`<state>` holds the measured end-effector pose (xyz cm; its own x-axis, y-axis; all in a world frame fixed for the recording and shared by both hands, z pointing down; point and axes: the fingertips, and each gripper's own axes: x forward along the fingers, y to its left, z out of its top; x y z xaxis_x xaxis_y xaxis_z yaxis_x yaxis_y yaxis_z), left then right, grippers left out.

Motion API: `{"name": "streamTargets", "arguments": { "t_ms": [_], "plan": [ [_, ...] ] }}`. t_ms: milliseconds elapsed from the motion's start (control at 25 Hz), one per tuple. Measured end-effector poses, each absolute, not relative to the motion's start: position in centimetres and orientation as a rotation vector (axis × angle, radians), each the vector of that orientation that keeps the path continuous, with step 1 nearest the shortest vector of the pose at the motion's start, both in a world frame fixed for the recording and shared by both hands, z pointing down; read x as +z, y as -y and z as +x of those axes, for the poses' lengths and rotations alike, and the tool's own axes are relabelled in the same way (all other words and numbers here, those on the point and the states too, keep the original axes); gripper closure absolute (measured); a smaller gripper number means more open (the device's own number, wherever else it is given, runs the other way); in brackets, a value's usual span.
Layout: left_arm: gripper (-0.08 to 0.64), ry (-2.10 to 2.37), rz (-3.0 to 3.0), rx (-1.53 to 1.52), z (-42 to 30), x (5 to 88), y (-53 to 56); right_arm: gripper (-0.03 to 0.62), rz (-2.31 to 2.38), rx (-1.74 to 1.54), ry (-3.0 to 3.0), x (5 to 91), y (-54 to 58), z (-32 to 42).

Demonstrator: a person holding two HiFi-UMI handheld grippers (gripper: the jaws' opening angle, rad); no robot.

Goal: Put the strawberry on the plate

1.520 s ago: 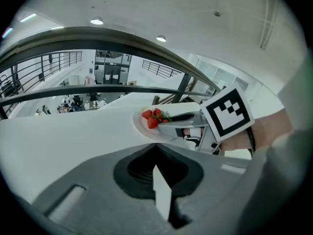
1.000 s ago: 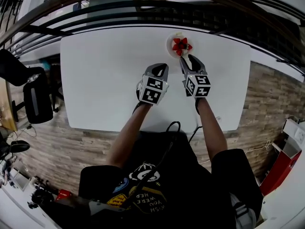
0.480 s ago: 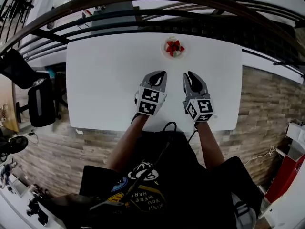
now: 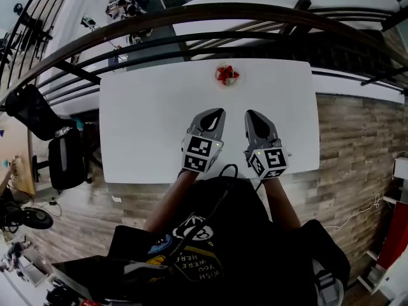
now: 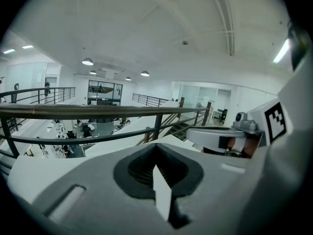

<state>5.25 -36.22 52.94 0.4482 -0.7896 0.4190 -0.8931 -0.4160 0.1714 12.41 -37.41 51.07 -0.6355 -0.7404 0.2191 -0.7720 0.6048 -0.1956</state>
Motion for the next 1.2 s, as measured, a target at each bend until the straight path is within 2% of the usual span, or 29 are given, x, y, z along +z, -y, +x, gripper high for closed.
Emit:
{"name": "streamTargets", "arguments": {
  "t_ms": [360, 1200],
  "plan": [
    [0.56, 1.444, 2.424, 0.205, 5.6, 46.7, 28.7, 0.588, 1.32, 0.333, 2.726, 46.7, 29.0, 11.7],
    [0.56, 1.425, 2.422, 0.185, 2.7, 47.1, 18.9, 0.588, 1.341, 0.374, 2.72, 46.6, 20.3, 9.6]
  ]
}}
